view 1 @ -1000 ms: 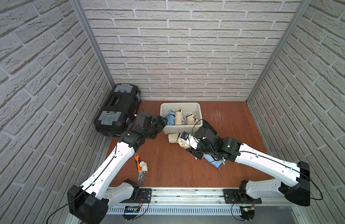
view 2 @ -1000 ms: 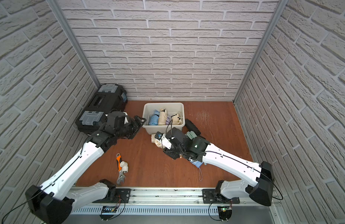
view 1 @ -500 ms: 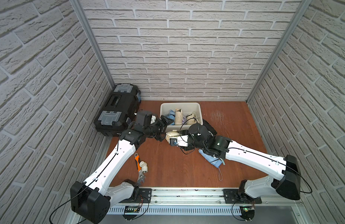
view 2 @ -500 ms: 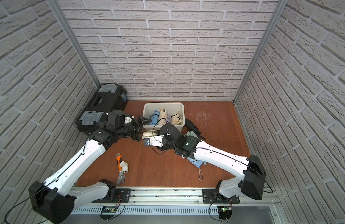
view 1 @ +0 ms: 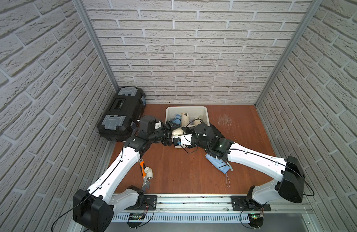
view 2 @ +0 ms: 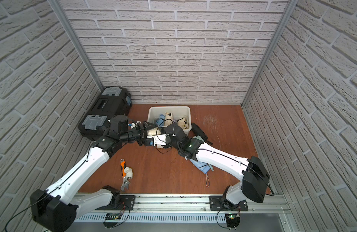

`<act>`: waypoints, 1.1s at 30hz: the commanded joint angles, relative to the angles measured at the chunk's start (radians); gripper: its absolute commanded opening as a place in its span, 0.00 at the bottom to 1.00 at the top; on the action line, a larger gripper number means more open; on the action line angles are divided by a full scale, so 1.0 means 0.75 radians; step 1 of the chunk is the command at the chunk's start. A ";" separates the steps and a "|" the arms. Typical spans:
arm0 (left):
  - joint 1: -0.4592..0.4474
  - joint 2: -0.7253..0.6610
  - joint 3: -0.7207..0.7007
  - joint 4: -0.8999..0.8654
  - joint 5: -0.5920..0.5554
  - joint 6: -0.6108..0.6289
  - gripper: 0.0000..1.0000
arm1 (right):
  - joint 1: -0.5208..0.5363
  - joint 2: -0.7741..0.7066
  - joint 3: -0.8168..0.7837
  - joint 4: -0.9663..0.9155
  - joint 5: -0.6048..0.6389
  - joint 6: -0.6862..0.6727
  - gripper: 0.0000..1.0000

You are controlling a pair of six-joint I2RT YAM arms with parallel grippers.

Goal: Put the umbrella into the storage box
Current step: Pick up the umbrella from the center of the board.

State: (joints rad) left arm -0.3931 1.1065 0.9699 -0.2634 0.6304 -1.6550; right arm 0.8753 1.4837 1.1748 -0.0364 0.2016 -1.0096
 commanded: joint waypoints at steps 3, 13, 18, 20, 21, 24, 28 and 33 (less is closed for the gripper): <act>0.014 -0.039 -0.001 -0.001 0.036 0.004 0.81 | -0.025 0.005 -0.026 0.190 0.073 -0.046 0.36; 0.015 -0.005 0.025 0.030 0.047 0.008 0.64 | -0.025 0.032 -0.012 0.250 0.062 -0.031 0.36; 0.015 0.017 0.032 0.056 0.041 0.001 0.63 | -0.022 0.032 -0.012 0.276 0.049 -0.012 0.36; 0.015 0.027 0.032 0.072 0.035 -0.003 0.63 | -0.023 0.026 -0.018 0.276 0.031 0.003 0.36; 0.014 0.032 0.033 0.084 0.033 -0.008 0.64 | -0.022 0.023 -0.022 0.277 0.022 0.007 0.36; 0.013 0.046 0.040 0.116 0.029 -0.021 0.60 | -0.023 0.025 -0.024 0.278 0.024 0.013 0.36; 0.014 0.059 0.058 0.118 0.021 -0.013 0.48 | -0.022 0.021 -0.026 0.288 0.030 0.030 0.37; 0.009 0.092 0.088 0.153 -0.015 -0.007 0.32 | -0.023 -0.001 -0.039 0.289 0.036 0.074 0.45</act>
State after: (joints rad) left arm -0.3870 1.1595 0.9997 -0.2466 0.6514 -1.7008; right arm 0.8501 1.5223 1.1477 0.0574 0.2623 -1.0294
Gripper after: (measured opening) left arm 0.335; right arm 0.478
